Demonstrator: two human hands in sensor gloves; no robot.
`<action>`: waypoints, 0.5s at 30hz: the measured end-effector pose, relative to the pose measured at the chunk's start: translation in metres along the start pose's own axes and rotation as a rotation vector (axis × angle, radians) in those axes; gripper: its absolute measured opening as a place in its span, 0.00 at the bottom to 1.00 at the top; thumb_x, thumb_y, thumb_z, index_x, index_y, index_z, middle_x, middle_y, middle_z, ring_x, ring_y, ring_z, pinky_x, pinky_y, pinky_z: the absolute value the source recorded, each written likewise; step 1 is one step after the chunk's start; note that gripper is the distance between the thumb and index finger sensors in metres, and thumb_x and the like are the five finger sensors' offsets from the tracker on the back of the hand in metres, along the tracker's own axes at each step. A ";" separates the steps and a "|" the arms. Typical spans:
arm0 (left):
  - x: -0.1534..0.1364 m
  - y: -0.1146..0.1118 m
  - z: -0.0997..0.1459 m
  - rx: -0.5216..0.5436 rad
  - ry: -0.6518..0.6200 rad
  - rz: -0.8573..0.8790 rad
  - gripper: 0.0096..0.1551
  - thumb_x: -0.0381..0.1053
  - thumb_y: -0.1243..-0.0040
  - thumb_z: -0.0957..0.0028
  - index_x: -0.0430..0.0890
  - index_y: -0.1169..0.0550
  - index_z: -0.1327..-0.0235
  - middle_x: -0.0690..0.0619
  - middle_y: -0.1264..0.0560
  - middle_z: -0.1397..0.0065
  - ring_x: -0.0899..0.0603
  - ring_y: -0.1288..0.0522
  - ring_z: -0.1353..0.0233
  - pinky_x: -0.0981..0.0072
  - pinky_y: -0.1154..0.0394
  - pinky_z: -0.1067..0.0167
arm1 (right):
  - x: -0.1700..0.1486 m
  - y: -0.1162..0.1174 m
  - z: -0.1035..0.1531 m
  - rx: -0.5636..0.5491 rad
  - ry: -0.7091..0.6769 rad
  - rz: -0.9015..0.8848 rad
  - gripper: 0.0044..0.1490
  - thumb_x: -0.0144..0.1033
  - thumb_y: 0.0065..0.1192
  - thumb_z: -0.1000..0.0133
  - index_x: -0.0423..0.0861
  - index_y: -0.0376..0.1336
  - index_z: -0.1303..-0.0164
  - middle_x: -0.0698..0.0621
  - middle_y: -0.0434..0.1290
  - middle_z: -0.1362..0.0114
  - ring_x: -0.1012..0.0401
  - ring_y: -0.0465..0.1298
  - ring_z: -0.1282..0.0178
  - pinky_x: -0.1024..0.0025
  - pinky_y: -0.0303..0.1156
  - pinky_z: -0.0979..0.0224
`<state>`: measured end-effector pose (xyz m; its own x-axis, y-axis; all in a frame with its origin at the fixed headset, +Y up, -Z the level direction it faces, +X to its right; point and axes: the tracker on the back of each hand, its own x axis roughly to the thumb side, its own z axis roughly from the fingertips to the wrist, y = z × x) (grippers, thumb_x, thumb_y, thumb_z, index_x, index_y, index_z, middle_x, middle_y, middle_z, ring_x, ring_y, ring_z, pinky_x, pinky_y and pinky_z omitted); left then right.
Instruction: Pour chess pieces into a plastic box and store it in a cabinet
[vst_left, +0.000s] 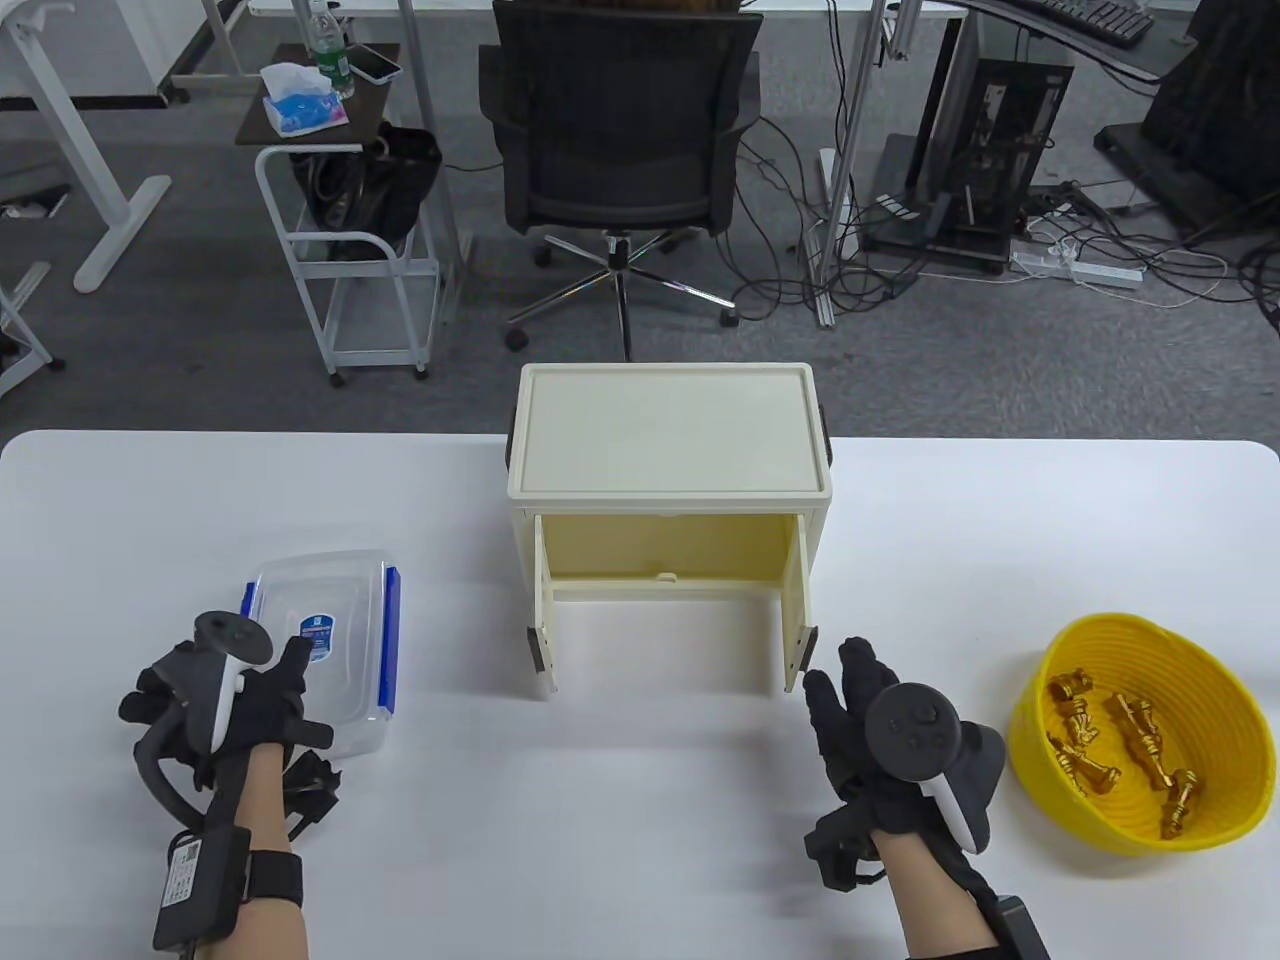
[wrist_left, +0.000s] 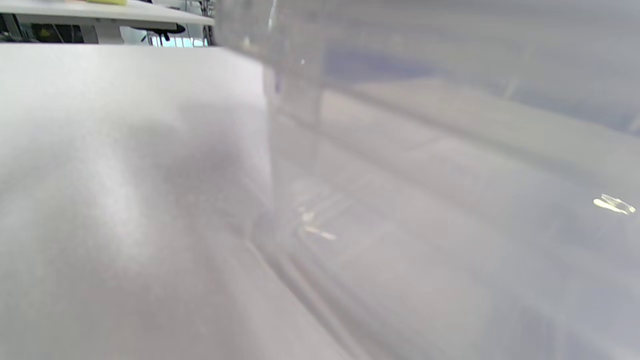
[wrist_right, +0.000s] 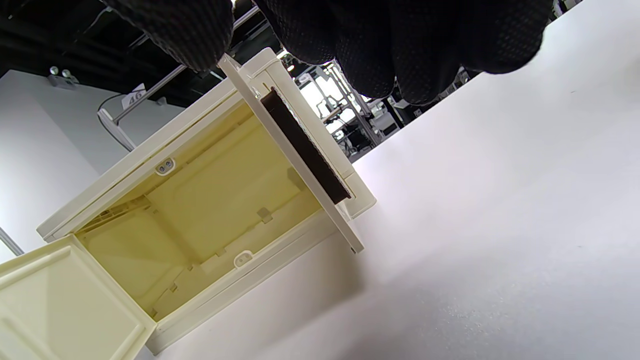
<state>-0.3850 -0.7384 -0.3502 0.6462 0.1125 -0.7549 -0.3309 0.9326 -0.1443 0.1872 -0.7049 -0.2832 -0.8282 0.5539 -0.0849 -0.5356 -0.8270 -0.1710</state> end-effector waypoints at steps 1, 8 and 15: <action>0.001 -0.001 0.000 -0.007 -0.004 0.008 0.66 0.80 0.62 0.43 0.34 0.64 0.18 0.24 0.65 0.13 0.17 0.66 0.19 0.17 0.55 0.28 | 0.000 0.000 0.000 -0.001 0.002 -0.002 0.43 0.51 0.51 0.33 0.31 0.54 0.19 0.27 0.66 0.26 0.33 0.70 0.33 0.40 0.71 0.33; 0.000 -0.005 -0.006 -0.013 -0.071 0.153 0.58 0.73 0.56 0.40 0.35 0.57 0.17 0.28 0.48 0.13 0.21 0.46 0.18 0.25 0.43 0.27 | -0.003 -0.001 0.000 0.002 0.013 -0.005 0.43 0.51 0.51 0.33 0.31 0.54 0.19 0.27 0.66 0.26 0.33 0.70 0.33 0.40 0.71 0.33; -0.004 -0.002 -0.010 -0.053 -0.104 0.230 0.53 0.67 0.49 0.40 0.38 0.54 0.16 0.33 0.43 0.14 0.25 0.40 0.19 0.27 0.39 0.28 | -0.004 -0.002 0.000 0.002 0.016 -0.016 0.43 0.51 0.51 0.33 0.31 0.54 0.19 0.27 0.66 0.26 0.33 0.70 0.33 0.40 0.71 0.33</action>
<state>-0.3942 -0.7443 -0.3534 0.6161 0.3574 -0.7019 -0.5115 0.8592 -0.0116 0.1913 -0.7055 -0.2825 -0.8167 0.5687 -0.0982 -0.5492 -0.8181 -0.1703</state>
